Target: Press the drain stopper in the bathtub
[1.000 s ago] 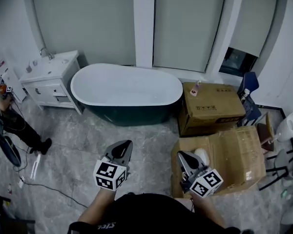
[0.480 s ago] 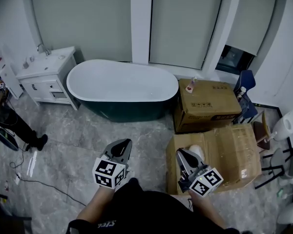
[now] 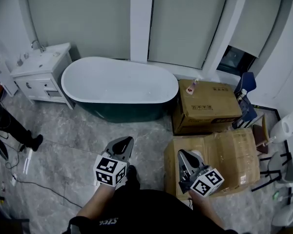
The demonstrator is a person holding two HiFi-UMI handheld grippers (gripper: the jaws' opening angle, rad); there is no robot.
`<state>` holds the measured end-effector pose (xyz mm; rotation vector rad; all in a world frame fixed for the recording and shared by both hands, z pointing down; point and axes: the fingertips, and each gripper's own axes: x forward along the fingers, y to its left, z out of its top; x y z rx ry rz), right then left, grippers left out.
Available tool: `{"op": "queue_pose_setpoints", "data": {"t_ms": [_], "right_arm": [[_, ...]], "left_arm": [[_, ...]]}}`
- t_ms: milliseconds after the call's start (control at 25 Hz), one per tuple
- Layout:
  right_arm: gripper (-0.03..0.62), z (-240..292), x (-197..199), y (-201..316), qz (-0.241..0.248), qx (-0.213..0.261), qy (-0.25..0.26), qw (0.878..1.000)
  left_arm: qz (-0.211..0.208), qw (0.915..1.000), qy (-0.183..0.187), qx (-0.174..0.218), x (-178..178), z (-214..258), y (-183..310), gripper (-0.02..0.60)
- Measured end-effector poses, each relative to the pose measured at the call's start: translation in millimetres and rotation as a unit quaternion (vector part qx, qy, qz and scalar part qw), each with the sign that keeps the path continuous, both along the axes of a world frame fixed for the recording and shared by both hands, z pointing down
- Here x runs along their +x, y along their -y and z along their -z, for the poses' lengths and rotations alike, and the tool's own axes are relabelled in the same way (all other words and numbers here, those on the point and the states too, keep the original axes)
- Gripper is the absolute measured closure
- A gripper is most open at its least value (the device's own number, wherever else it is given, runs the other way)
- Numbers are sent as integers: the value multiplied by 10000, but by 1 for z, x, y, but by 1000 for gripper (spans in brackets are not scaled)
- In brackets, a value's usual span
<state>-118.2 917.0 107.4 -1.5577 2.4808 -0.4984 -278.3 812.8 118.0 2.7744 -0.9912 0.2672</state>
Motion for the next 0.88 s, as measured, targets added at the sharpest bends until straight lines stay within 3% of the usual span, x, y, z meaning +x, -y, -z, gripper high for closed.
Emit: {"op": "queue_pose_setpoints", "data": {"t_ms": [400,880], "right_arm": [[580,-2,4,158,4,-189,-26,9998],[580,-30,-12,309,34,-536,168,9984]], "left_arm": [[35,9999,-30,103,1,9,169,561],[14,9996,65,-265,-14,-23,307,561]]}}
